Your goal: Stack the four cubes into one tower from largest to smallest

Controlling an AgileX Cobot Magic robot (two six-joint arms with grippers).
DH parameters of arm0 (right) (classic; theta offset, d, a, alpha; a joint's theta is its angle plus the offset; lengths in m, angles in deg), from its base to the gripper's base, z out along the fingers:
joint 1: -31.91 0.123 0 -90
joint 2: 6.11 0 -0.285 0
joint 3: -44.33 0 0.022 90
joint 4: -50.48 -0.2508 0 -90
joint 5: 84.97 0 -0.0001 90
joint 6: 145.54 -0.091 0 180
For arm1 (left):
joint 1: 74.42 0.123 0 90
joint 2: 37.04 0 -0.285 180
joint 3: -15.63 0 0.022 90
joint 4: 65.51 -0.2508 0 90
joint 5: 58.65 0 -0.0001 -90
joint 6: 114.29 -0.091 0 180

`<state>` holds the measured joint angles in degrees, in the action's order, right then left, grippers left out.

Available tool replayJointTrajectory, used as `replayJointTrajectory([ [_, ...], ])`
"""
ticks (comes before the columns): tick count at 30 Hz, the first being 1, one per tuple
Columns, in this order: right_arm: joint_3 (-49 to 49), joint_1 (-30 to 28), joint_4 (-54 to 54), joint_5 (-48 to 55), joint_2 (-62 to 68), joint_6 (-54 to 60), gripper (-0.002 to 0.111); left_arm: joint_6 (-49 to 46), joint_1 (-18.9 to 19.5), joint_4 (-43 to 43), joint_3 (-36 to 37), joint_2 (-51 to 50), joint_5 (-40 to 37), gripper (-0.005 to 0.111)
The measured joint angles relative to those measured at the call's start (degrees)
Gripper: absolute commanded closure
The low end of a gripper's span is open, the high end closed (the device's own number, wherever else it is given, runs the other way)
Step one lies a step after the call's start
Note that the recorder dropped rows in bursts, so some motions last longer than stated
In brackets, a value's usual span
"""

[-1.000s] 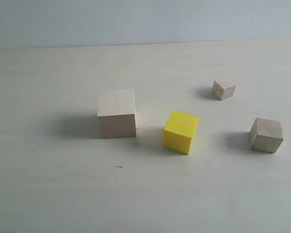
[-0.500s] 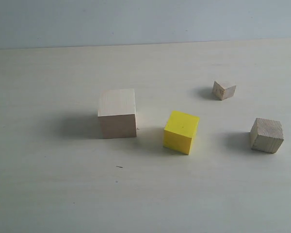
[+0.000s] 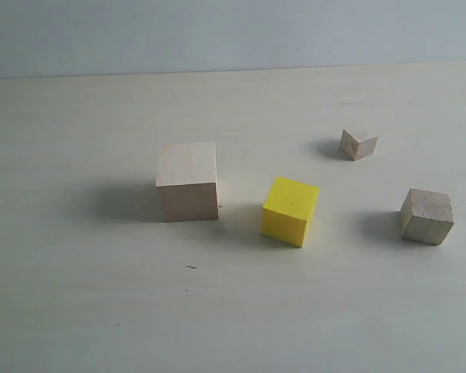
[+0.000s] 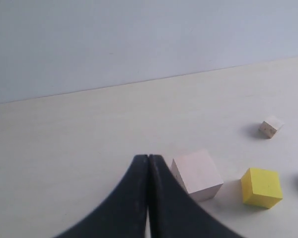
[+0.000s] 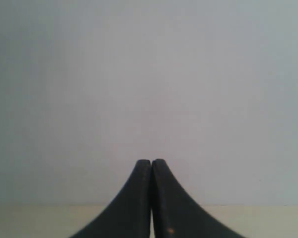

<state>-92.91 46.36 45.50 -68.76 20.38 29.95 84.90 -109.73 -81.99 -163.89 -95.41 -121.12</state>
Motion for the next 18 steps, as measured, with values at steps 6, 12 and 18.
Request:
replayJointTrajectory([
  [6, -7.7, 9.8, -11.0, 10.5, 12.2, 20.9, 0.108, 0.1, 0.0, 1.0, 6.0, 5.8, 0.9, 0.106],
  [12, -8.2, 13.5, -10.3, 16.4, 21.9, 24.4, 0.108, 0.1, 0.0, 5.0, 12.1, 12.4, 2.9, 0.106],
  [18, -8.2, 13.6, -13.2, 18.0, 25.3, 22.6, 0.108, 0.1, 0.0, 6.3, 17.1, 16.3, 3.0, 0.106],
])
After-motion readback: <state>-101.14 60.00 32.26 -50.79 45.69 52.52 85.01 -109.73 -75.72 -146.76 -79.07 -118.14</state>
